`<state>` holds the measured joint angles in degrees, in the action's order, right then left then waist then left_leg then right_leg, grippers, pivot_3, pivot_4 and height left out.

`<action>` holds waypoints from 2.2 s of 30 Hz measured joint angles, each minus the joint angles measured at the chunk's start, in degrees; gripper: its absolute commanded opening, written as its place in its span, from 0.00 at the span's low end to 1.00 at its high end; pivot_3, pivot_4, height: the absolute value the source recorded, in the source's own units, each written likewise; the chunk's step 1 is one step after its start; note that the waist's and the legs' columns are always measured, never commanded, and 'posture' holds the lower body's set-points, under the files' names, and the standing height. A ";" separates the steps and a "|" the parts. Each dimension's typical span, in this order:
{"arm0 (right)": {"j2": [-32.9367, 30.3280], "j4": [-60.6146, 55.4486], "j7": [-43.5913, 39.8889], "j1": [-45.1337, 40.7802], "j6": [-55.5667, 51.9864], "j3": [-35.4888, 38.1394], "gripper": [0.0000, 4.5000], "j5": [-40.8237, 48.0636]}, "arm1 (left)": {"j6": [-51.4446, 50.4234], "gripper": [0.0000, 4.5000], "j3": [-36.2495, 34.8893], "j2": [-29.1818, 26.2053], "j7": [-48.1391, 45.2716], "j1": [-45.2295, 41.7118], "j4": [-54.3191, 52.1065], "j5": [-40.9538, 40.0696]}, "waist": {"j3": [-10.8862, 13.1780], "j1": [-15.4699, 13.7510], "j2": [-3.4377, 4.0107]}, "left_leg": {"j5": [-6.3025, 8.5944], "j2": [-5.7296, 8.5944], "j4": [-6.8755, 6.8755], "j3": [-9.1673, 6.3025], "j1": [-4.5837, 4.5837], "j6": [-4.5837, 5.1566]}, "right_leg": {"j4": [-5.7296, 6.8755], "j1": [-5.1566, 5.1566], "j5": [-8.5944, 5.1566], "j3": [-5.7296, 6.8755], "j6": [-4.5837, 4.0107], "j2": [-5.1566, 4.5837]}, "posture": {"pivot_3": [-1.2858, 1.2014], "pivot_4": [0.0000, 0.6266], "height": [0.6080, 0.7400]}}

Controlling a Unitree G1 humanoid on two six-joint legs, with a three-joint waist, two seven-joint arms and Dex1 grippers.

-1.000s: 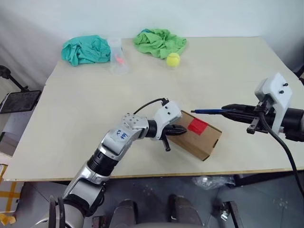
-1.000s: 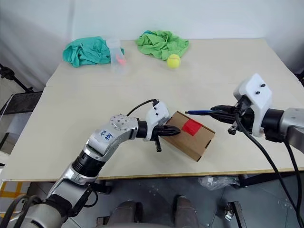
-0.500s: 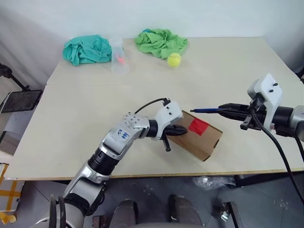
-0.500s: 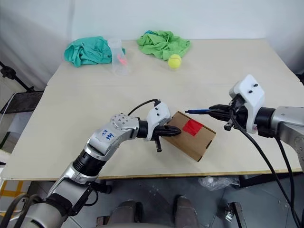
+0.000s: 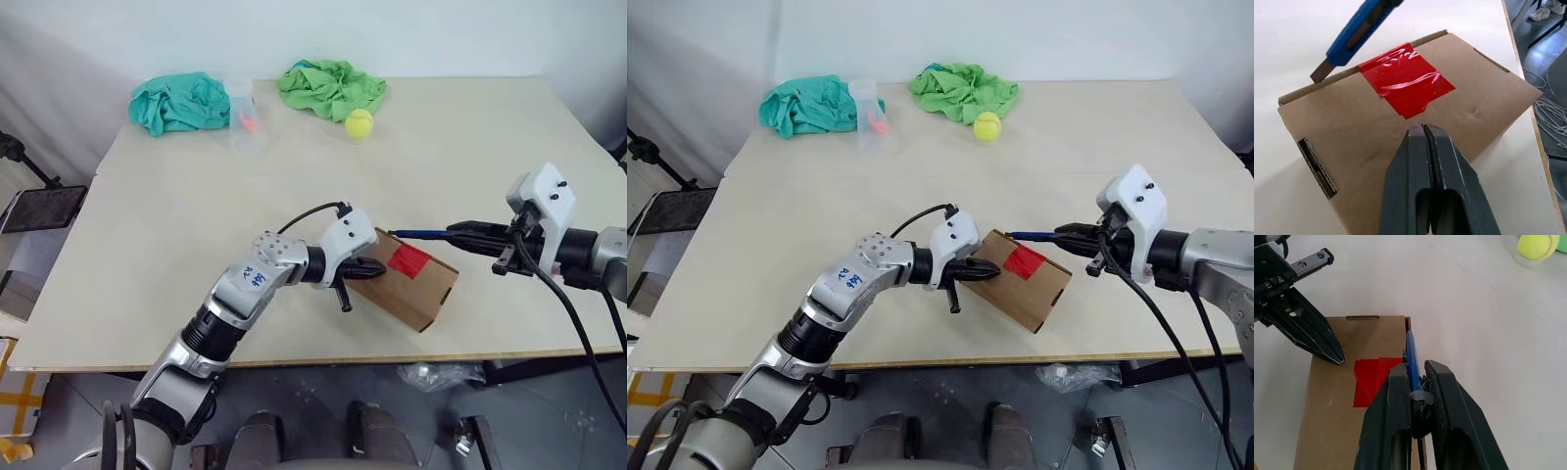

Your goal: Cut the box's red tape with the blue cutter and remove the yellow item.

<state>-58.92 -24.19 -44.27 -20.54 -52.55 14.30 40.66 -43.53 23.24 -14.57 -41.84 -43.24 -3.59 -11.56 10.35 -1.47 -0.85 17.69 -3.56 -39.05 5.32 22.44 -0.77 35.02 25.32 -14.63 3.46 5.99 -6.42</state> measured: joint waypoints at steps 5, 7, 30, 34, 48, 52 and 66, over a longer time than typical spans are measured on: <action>-0.31 0.04 -0.21 0.65 -0.04 0.07 0.03 -0.08 | 0.00 0.00 0.00 0.03 -0.04 0.00 0.00 0.27 | 0.00 0.00 0.00 | 0.00 0.00 0.00 0.00 -0.02 0.00 | 0.00 -0.03 0.00 0.00 0.00 0.00 | 0.52 0.24 1.00; -0.86 0.04 -0.46 0.78 -0.18 0.08 0.03 -0.05 | 0.00 0.00 0.00 0.05 -0.02 0.00 0.00 0.34 | 0.00 0.00 0.00 | 0.00 0.00 -0.01 0.00 -0.02 0.00 | 0.00 -0.03 0.00 0.00 0.00 0.00 | 0.52 0.24 1.00; -1.02 0.28 0.05 -0.60 -2.53 0.16 0.03 1.09 | 0.81 0.00 -0.09 0.55 0.36 -0.82 1.88 0.64 | 0.00 -0.02 0.00 | 0.00 0.00 -0.03 -0.01 -0.03 0.00 | -0.01 -0.07 0.03 0.00 0.02 -0.01 | 0.52 0.24 1.00; -1.04 0.85 -0.21 0.53 -2.36 0.16 0.03 0.36 | 0.82 0.00 -0.09 0.54 0.36 -0.83 1.90 0.64 | 0.00 -0.02 0.00 | 0.00 0.00 -0.03 -0.01 -0.04 0.00 | -0.01 -0.07 0.03 0.00 0.02 -0.01 | 0.52 0.24 1.00; -3.92 0.76 -1.21 -2.06 -7.47 -0.37 0.03 1.56 | -0.41 0.00 0.17 0.52 0.44 -1.37 2.00 0.65 | 0.00 -0.03 0.00 | 0.00 0.00 -0.04 -0.02 -0.04 0.00 | -0.01 -0.09 0.03 0.01 0.02 -0.01 | 0.52 0.24 1.00; -4.90 0.76 -1.31 -4.04 -10.12 -1.44 0.03 2.06 | -1.81 0.00 1.21 0.38 0.84 -2.64 1.99 1.50 | 0.00 -0.06 0.00 | 0.00 0.00 -0.04 -0.03 -0.06 0.01 | -0.02 -0.13 0.03 0.01 0.02 -0.01 | 0.52 0.24 1.00; -7.72 0.73 -1.51 -12.28 -19.53 -7.14 0.03 2.85 | -6.13 0.00 4.29 0.84 4.35 -3.60 -0.47 4.55 | -0.04 0.05 -0.02 | 0.07 -0.01 -0.04 -0.20 -0.42 0.10 | -0.29 -0.73 0.01 0.14 -0.02 -0.01 | 0.52 0.24 1.00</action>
<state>-66.63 -23.46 -45.79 -32.82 -72.08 7.16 43.51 -49.66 27.53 -13.74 -37.49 -46.84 -4.06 -7.01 10.31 -1.42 -0.86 17.76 -3.57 -39.09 5.12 22.01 -0.67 34.73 24.59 -14.62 3.60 5.97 -6.43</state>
